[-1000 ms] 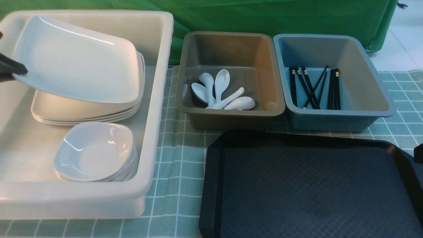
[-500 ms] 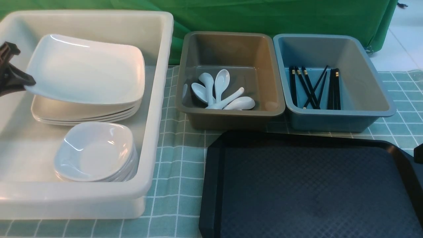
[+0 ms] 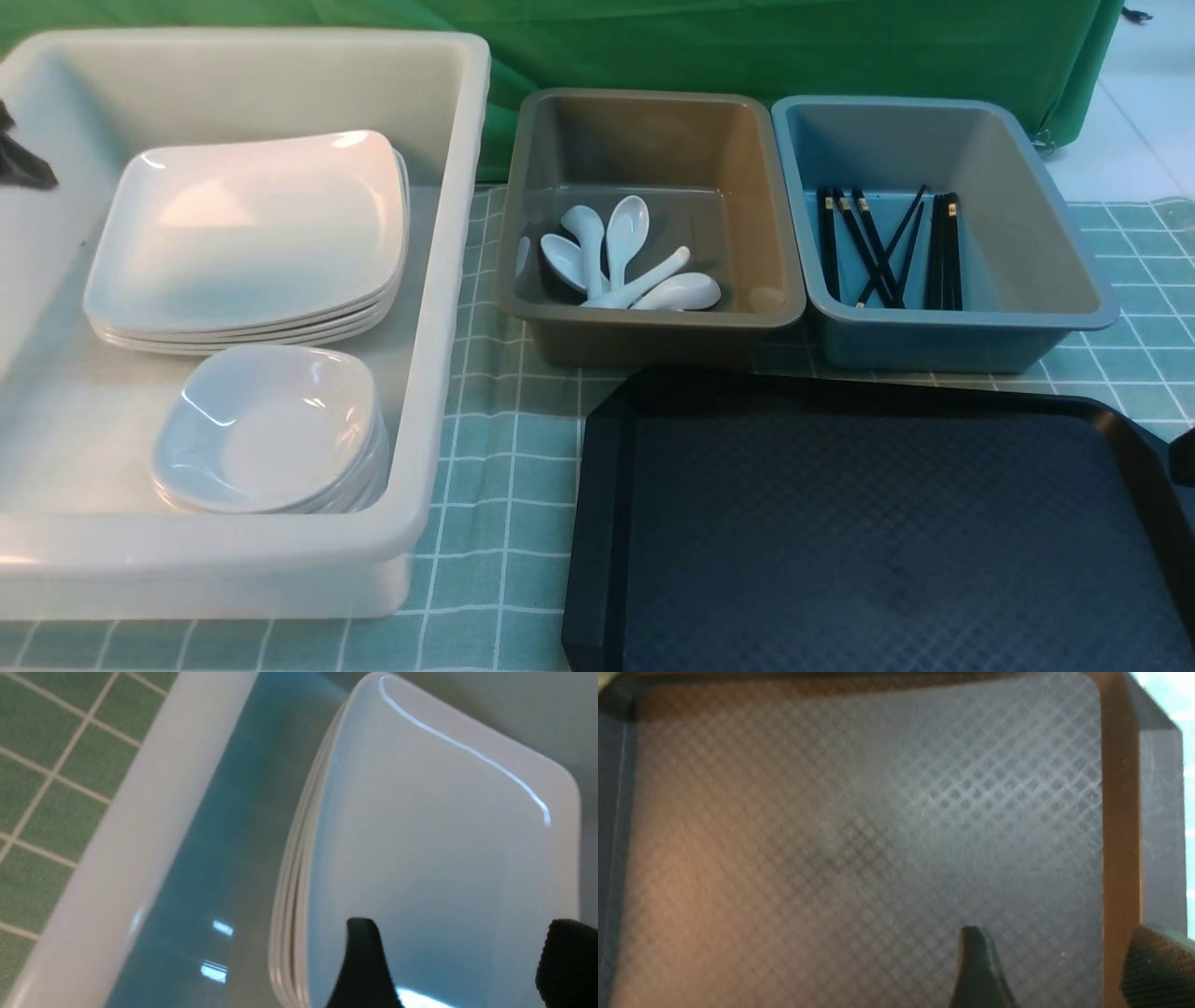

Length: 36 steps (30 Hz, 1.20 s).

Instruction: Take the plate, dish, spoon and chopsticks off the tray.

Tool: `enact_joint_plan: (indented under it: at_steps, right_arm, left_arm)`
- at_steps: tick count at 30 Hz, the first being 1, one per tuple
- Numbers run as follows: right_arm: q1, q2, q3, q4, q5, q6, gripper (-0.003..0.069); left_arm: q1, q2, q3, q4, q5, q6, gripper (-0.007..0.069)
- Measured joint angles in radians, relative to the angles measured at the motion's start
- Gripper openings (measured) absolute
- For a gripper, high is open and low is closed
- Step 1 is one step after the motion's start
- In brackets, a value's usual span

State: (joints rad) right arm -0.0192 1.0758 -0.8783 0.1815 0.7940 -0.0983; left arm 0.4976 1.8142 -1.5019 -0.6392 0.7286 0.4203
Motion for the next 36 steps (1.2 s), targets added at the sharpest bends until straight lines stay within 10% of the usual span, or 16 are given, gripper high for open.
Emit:
enact_joint_plan:
  at_steps: [9, 21, 36]
  right_arm:
    - [0.212, -0.042, 0.003, 0.209, -0.02, -0.253, 0.0031]
    - [0.434, -0.423, 0.007, 0.023, -0.512, -0.184, 0.0017]
    - [0.434, -0.794, 0.007, -0.195, -0.491, -0.173, 0.0017]
  left_arm:
    - [-0.176, -0.251, -0.018, -0.057, 0.185, 0.087, 0.0017]
    - [-0.635, -0.671, 0.055, 0.097, 0.205, 0.022, 0.0001]
    - [-0.666, -1.38, 0.828, 0.136, -0.089, -0.059, 0.0002]
